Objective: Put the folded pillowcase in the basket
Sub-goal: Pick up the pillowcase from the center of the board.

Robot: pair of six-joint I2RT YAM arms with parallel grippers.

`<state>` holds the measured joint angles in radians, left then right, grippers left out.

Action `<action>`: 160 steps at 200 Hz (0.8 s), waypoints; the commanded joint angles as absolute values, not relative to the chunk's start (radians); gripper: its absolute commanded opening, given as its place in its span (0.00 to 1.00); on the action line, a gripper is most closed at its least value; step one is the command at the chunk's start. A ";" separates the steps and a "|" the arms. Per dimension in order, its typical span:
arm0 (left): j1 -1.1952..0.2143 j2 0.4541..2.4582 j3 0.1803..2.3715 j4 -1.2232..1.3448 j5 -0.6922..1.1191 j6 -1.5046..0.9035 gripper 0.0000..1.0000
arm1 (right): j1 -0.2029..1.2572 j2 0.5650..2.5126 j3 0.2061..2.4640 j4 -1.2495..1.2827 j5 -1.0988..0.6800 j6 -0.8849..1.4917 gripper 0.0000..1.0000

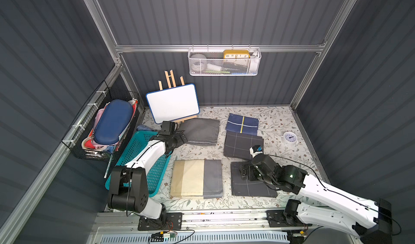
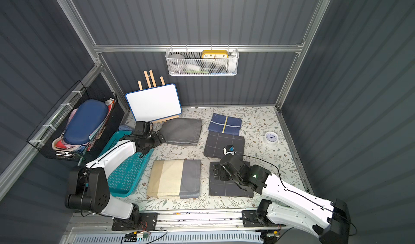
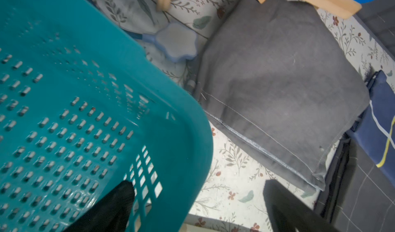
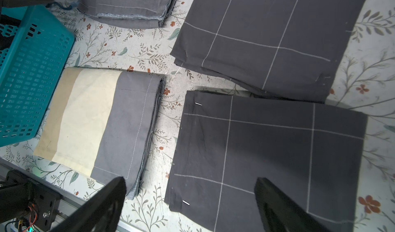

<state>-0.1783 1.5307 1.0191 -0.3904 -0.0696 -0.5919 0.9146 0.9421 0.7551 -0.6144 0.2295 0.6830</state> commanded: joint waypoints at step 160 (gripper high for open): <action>-0.262 1.119 1.059 -0.573 -0.061 -0.513 1.00 | 0.947 1.202 0.909 -0.548 0.093 0.598 0.98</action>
<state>-0.2615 1.2552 1.0935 -0.5064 -0.0429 -0.5453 0.9215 1.1027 0.8272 -0.5735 0.1375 0.6361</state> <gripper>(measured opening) 0.997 0.989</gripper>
